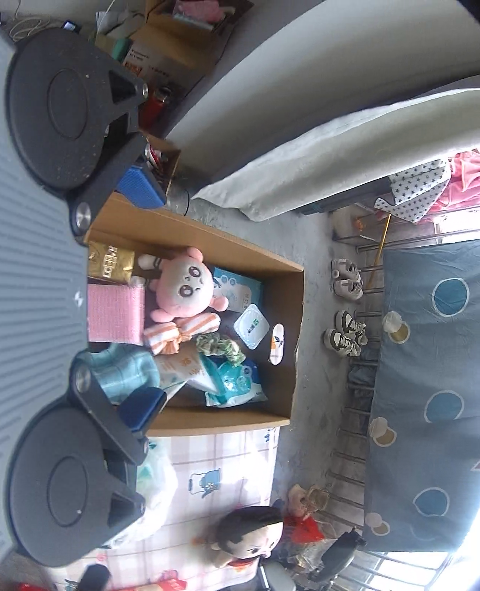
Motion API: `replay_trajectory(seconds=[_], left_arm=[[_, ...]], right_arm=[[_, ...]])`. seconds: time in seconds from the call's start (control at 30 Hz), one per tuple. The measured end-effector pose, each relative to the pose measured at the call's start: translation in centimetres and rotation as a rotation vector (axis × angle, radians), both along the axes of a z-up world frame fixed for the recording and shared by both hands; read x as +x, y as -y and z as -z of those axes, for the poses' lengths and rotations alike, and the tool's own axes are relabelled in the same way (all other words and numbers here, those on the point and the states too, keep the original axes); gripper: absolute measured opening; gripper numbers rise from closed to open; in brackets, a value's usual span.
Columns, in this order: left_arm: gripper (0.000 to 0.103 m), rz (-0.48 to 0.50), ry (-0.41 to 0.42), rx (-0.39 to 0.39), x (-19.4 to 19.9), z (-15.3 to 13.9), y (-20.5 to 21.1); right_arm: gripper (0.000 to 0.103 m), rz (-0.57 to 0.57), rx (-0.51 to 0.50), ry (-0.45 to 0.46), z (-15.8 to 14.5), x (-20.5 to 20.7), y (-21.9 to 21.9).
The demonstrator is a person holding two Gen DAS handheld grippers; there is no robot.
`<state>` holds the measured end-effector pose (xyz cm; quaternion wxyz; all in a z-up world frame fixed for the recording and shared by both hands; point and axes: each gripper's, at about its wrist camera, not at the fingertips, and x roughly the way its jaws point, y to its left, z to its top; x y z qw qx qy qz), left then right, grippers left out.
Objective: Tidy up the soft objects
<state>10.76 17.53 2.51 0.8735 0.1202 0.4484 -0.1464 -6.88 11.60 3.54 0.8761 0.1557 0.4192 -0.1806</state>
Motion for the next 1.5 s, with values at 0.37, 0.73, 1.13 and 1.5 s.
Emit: replay_trajectory(seconds=[0.37,0.73,1.13,1.5], left_arm=[[0.103,0.104,-0.086,0.033,-6.6,1.8,1.4],[0.103,0.122,-0.245,0.028,-7.2,6.1,-1.1],[0.103,0.094,-0.243,0.023,-5.1,6.5,-1.5],[0.103,0.142,-0.234,0.026,-4.8,6.3,-0.7]], right_arm=[[0.102,0.166,0.016,-0.055,-1.3,-5.4,-1.3],[0.102,0.197,-0.048,-0.237,0.4,-3.1,-2.9],[0.102,0.220,0.002,-0.283,0.9,-1.9,-2.3],[0.102,0.250,-0.011,-0.302,1.2,-2.3,-2.3]])
